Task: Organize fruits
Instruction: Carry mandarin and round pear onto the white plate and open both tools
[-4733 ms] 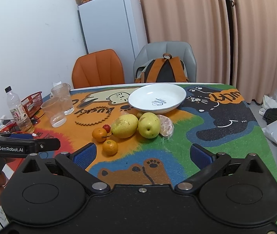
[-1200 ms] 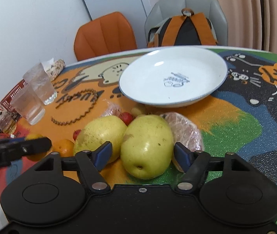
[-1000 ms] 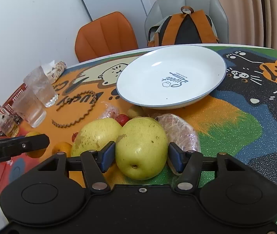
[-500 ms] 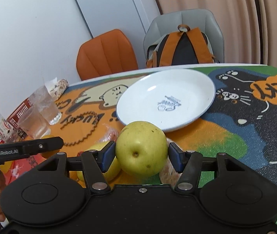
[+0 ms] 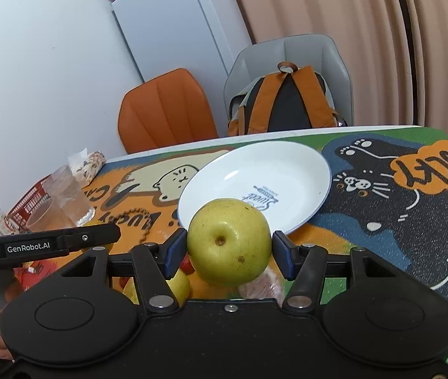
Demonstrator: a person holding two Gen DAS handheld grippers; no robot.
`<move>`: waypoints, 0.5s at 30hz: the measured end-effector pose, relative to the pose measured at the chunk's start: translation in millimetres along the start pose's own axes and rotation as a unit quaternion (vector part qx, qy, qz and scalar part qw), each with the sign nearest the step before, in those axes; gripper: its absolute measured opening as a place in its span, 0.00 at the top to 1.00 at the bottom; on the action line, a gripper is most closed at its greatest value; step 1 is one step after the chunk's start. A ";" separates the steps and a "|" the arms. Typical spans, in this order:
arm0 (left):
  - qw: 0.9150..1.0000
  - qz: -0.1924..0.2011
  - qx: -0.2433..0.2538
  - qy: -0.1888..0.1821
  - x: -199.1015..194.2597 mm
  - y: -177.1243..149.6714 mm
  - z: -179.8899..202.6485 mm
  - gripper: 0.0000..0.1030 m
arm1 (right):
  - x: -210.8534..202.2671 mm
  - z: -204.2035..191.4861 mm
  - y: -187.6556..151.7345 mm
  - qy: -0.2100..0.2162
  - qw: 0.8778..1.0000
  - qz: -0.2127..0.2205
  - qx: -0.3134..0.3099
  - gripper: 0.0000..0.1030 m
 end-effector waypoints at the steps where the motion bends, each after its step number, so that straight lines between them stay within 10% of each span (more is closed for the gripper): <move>1: 1.000 0.000 0.002 -0.001 2.6 2.1 1.3 0.63 | 0.5 1.0 2.2 -0.001 1.000 0.002 0.000 0.46; 15: 1.000 -0.022 0.012 -0.018 55.5 20.8 17.4 0.63 | 29.6 25.1 20.6 -0.009 1.000 0.000 0.018 0.46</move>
Point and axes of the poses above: each gripper's, at about its wrist camera, not at the fingertips, and x roughly the way its jaws point, z to its right, y to its top, the point moved 8 cm from there along x, roughly the way its jaws point
